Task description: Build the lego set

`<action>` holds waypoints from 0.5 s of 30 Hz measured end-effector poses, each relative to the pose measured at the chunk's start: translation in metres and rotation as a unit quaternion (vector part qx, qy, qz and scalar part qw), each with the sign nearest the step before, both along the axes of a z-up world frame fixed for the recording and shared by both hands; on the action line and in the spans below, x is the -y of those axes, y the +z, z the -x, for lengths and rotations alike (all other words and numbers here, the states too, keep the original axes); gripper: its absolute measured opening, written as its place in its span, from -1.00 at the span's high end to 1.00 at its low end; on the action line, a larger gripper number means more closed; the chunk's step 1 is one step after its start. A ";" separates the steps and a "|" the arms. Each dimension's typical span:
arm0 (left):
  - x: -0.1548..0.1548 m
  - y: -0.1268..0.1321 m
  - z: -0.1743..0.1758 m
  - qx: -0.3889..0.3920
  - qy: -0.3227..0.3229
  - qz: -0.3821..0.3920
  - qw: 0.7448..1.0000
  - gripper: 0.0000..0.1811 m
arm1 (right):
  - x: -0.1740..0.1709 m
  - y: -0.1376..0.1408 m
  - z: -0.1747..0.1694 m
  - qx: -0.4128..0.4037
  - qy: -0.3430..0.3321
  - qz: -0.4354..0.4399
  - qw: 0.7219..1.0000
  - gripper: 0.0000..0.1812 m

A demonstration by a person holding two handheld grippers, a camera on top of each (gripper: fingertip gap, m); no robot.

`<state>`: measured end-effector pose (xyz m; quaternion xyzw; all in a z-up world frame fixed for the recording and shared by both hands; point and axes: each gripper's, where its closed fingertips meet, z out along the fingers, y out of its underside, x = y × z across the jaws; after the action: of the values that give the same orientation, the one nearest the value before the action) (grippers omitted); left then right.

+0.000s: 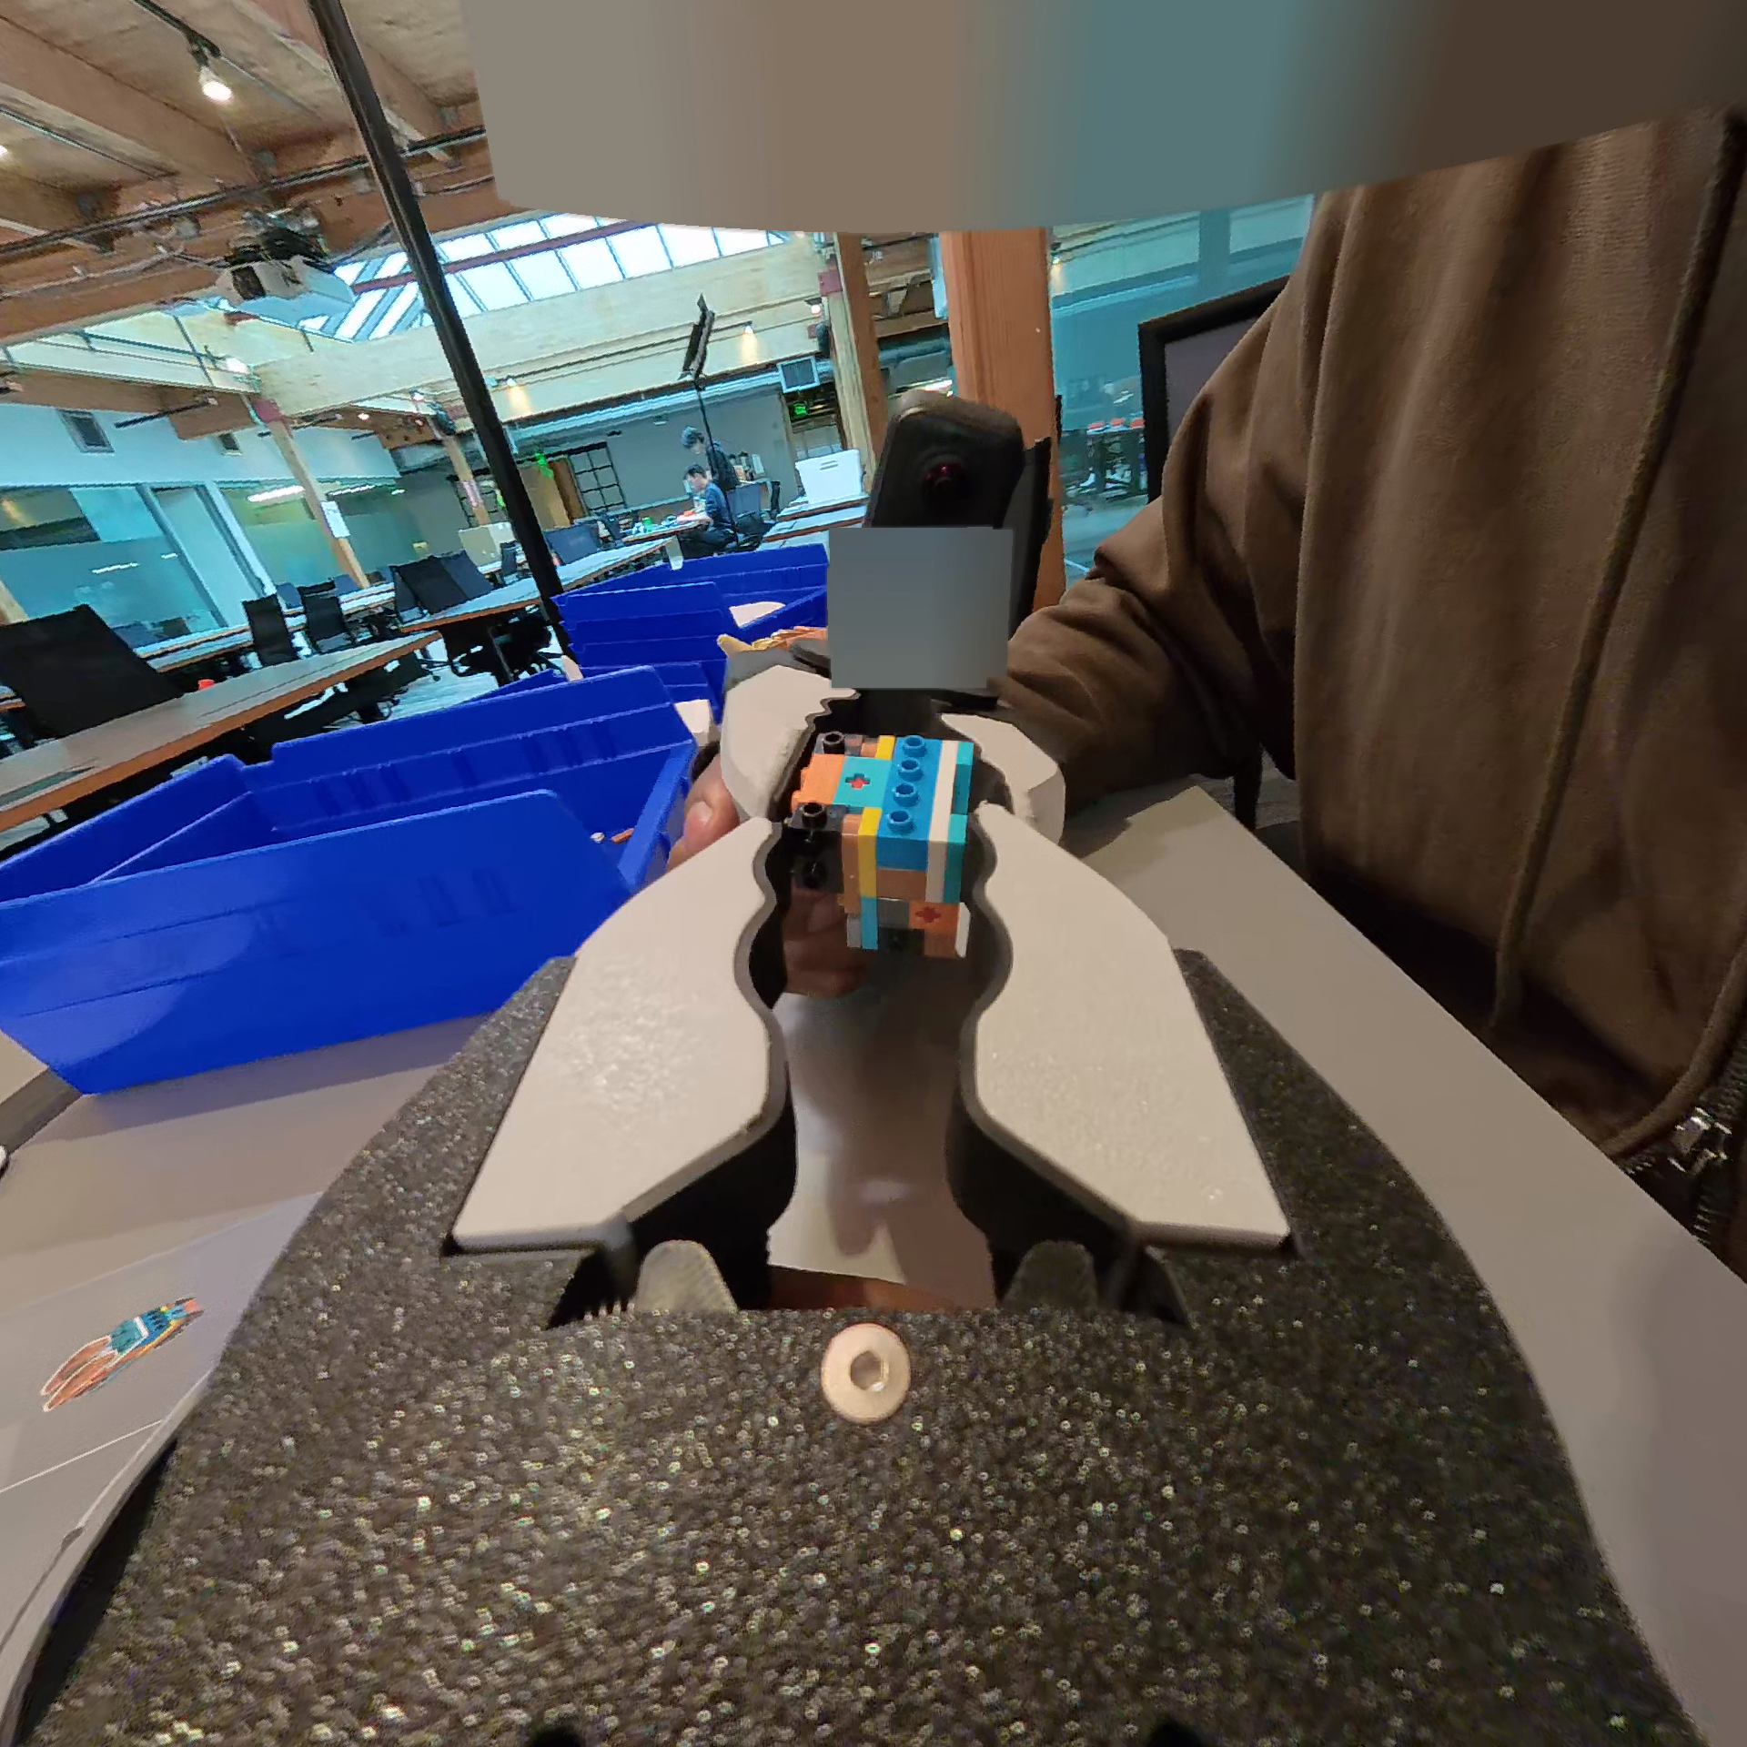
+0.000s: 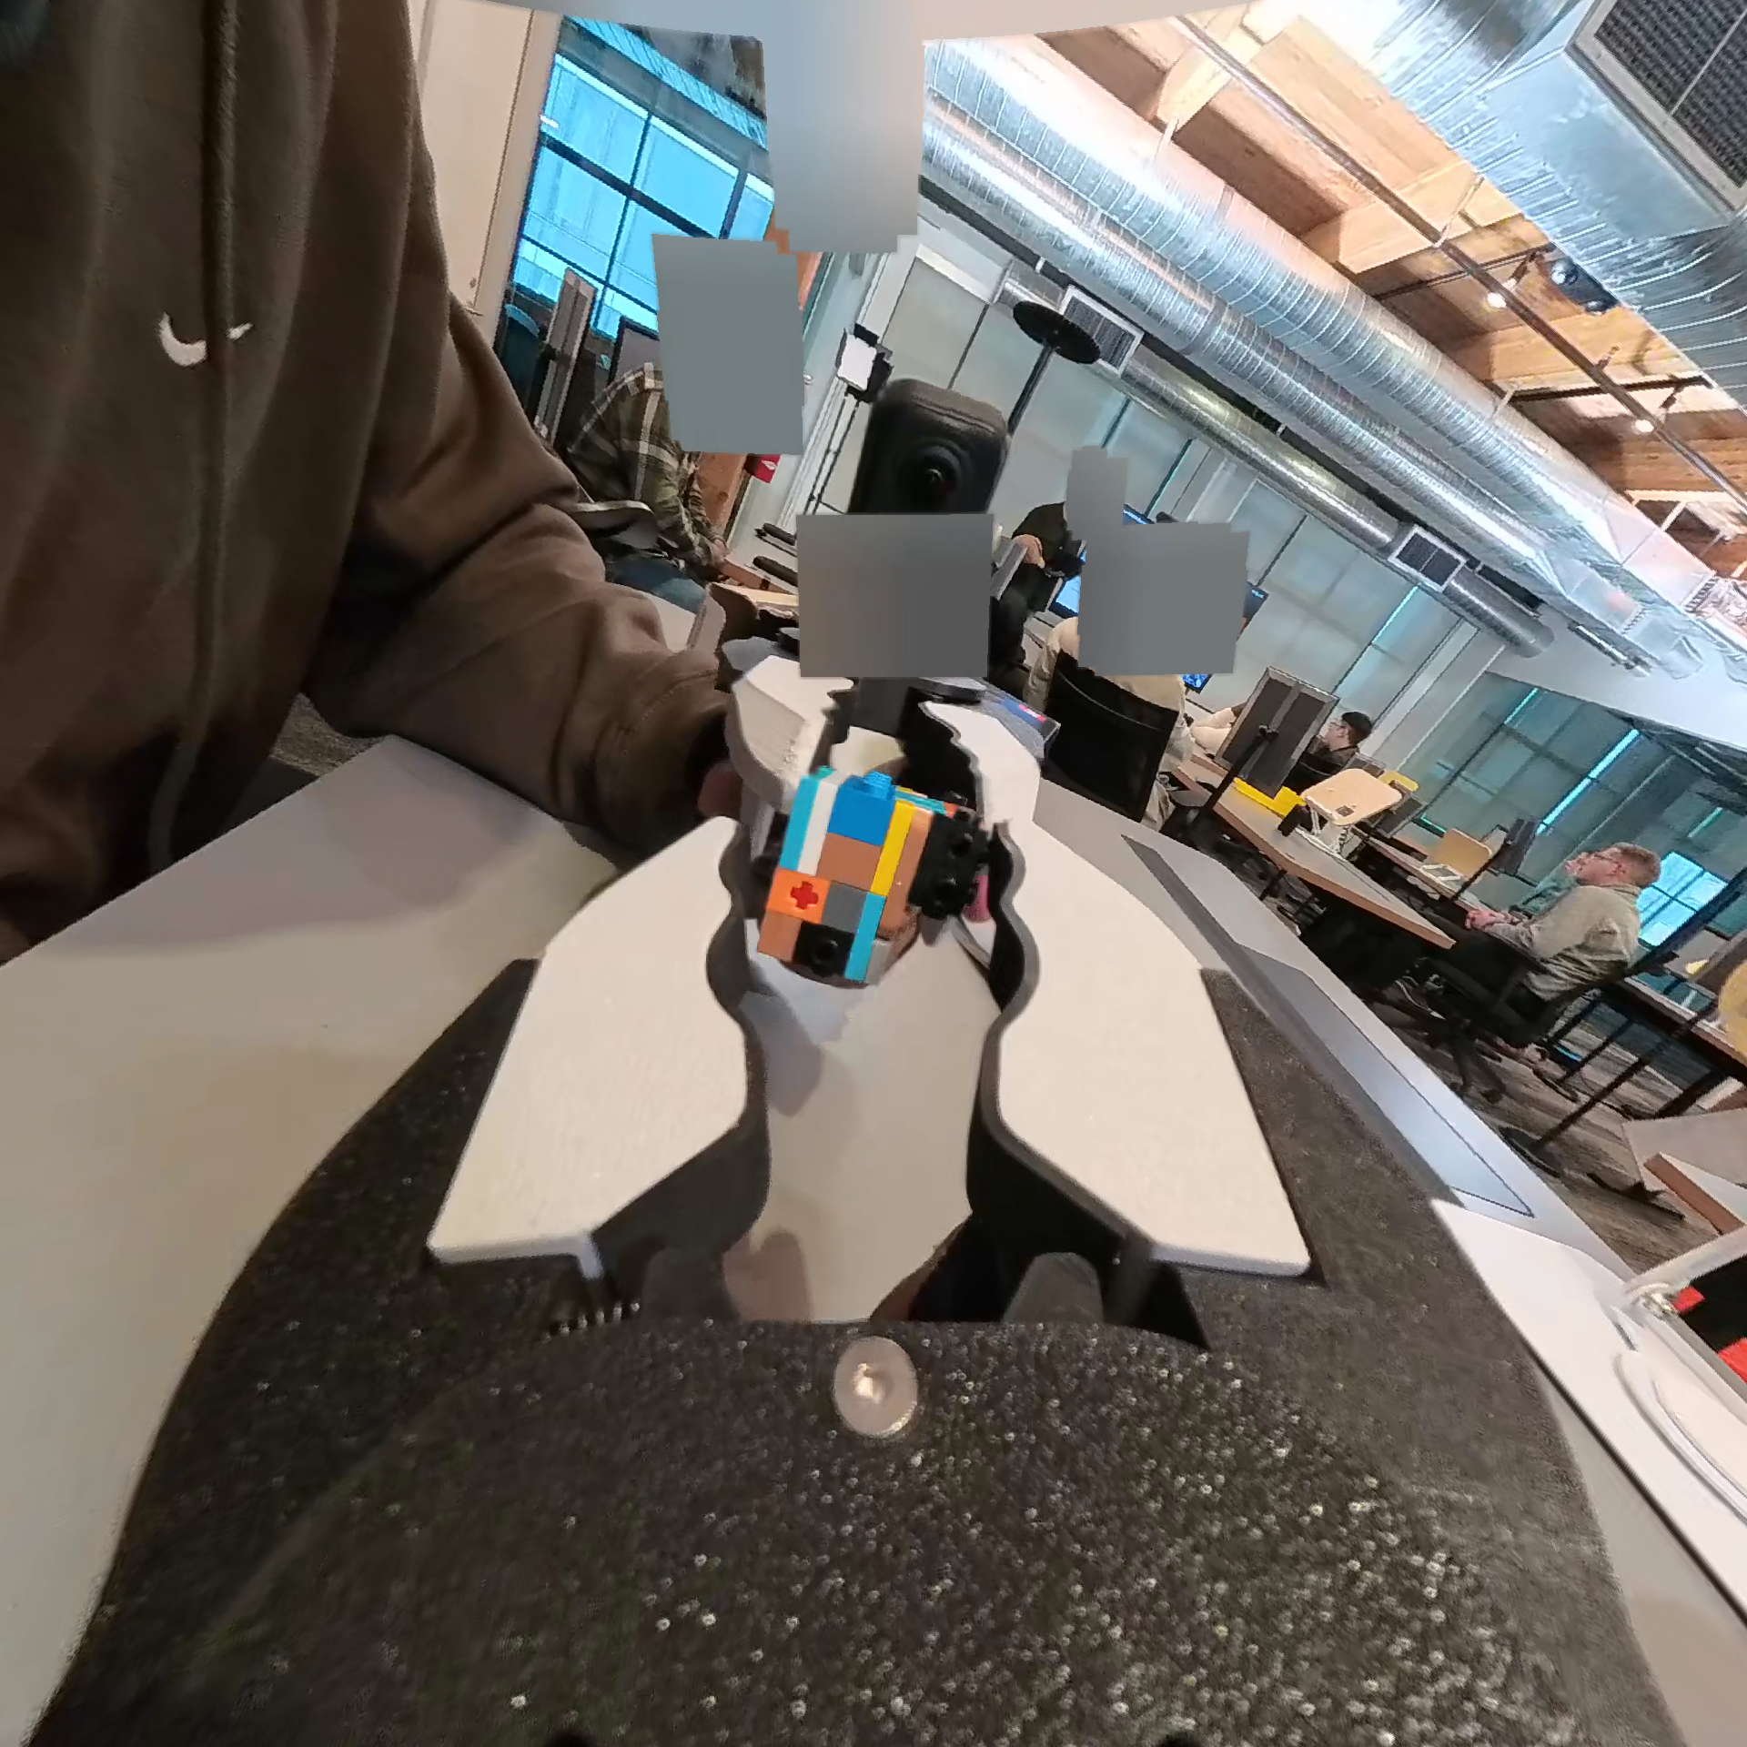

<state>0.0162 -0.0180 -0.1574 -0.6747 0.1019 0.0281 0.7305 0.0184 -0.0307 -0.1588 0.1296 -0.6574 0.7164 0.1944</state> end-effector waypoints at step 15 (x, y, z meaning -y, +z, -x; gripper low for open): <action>0.008 -0.006 0.024 -0.115 0.101 0.050 0.987 0.61 | -0.009 -0.006 0.031 -0.009 -0.106 -0.059 0.993 0.43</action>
<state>-0.0083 -0.0260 -0.1635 -0.7094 0.1182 0.1736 0.6728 -0.0122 -0.0214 -0.1647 0.0765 -0.7069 0.6504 0.2672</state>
